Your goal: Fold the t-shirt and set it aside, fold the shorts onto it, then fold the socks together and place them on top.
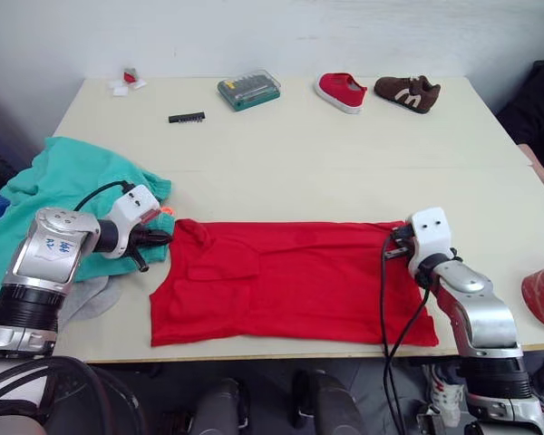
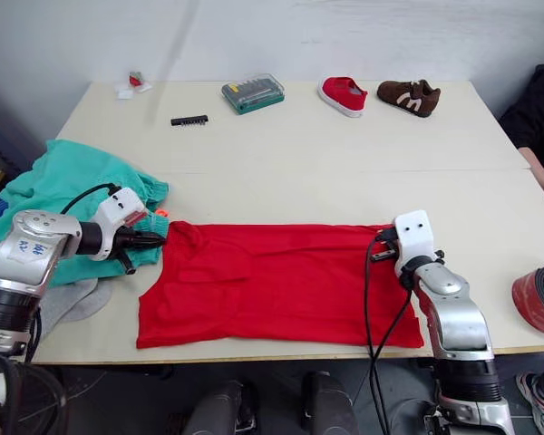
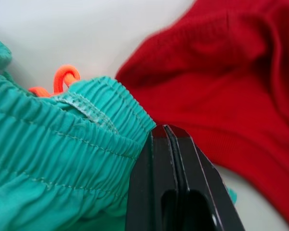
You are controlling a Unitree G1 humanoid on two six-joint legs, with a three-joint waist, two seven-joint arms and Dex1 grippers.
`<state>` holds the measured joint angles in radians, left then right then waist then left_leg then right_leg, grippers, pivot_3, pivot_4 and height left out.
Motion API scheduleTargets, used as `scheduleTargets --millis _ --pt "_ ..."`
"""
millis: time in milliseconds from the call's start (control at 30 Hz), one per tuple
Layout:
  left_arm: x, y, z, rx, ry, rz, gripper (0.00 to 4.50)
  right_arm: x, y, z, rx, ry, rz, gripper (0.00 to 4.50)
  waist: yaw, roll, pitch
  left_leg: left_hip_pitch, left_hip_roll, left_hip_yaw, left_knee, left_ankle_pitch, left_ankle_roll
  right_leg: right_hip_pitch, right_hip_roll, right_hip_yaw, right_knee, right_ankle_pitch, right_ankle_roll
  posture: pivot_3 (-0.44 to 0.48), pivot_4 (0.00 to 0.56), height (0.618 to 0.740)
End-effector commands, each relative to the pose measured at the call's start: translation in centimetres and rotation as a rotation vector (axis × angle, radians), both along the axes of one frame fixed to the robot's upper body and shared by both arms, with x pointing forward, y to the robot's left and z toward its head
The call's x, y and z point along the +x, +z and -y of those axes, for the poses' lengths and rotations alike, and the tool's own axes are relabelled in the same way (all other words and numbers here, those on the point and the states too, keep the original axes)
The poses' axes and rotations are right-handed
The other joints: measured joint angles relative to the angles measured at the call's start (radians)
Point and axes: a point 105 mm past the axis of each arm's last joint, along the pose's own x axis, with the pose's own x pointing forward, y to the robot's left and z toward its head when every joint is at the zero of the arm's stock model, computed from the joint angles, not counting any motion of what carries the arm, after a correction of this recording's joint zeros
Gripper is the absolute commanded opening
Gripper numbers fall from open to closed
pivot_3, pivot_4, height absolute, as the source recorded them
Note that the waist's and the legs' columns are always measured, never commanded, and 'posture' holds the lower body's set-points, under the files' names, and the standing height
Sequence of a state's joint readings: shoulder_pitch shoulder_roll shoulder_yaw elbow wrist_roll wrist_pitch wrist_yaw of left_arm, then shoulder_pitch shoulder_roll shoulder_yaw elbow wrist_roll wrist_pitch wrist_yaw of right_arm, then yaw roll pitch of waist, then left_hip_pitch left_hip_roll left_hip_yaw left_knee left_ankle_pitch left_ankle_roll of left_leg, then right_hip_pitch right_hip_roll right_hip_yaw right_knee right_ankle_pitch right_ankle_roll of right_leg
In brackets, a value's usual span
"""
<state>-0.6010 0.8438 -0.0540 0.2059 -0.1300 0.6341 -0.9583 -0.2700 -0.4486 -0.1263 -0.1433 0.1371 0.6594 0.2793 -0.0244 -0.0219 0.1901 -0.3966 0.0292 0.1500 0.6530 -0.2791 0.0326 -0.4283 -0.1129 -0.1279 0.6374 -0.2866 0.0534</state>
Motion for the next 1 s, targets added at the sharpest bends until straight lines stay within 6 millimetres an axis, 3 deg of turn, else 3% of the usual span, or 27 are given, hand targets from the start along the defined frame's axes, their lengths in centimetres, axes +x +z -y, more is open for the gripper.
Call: scheduleTargets --millis 33,200,333,467,567,667,833,1000 --pt "0.5 4.2 3.2 -0.103 -0.096 0.143 0.00 0.1 2.0 -1.4 0.005 0.065 0.062 0.06 0.000 0.000 0.000 0.000 0.000 0.000 0.000 0.000 0.000 0.000 0.000 0.000 0.000 0.000 0.000 0.000 0.150 0.740" --pt "0.3 4.5 6.4 -0.151 -0.182 0.115 0.00 0.4 2.0 -3.4 0.028 0.116 0.060 0.06 -0.007 0.000 0.000 -0.001 0.000 0.000 0.000 0.000 0.000 -0.001 0.001 -0.001 0.000 0.000 0.000 0.000 0.150 0.740" --pt "-0.1 2.4 7.5 -0.110 -0.202 0.022 0.00 0.5 1.6 -4.4 0.039 0.135 0.052 0.06 -0.007 0.000 0.000 0.000 0.000 0.001 -0.001 0.001 -0.002 -0.001 0.002 0.000 0.000 0.000 0.000 0.000 0.150 0.740" --pt "0.2 -1.2 5.1 0.046 -0.082 -0.084 0.00 0.6 1.0 -4.2 0.034 0.131 0.029 0.06 -0.004 0.000 0.000 0.000 0.000 0.001 -0.001 0.002 -0.002 -0.001 0.002 0.000 0.000 0.000 0.000 0.000 0.150 0.740" --pt "0.2 -2.0 2.8 0.093 -0.002 -0.101 0.00 0.5 0.7 -3.6 0.024 0.110 0.016 0.06 -0.005 0.000 0.000 0.000 0.001 0.000 -0.001 0.002 -0.002 -0.001 0.002 0.000 0.000 0.000 0.000 0.000 0.150 0.740" --pt "-0.6 -1.7 0.6 0.102 0.065 -0.106 0.00 0.0 0.2 -2.6 0.006 0.081 -0.007 0.06 -0.011 0.000 0.000 0.002 0.001 0.001 -0.003 0.002 -0.002 0.000 0.002 0.001 0.000 0.000 0.000 0.000 0.150 0.740" --pt "-1.7 -0.6 -1.2 0.081 0.116 -0.099 0.00 -0.4 -0.1 -1.0 -0.025 0.043 -0.019 0.06 -0.005 0.000 0.000 0.005 0.001 0.001 -0.005 0.002 -0.004 0.001 0.002 0.001 0.001 -0.002 -0.003 0.000 0.150 0.740" --pt "-1.1 2.7 1.6 -0.130 0.035 -0.029 0.00 -0.4 2.3 -1.5 0.009 0.070 0.061 0.06 0.003 -0.001 0.000 0.004 0.000 0.001 -0.004 0.002 -0.004 0.001 0.001 0.001 0.001 -0.002 -0.003 0.000 0.150 0.740"
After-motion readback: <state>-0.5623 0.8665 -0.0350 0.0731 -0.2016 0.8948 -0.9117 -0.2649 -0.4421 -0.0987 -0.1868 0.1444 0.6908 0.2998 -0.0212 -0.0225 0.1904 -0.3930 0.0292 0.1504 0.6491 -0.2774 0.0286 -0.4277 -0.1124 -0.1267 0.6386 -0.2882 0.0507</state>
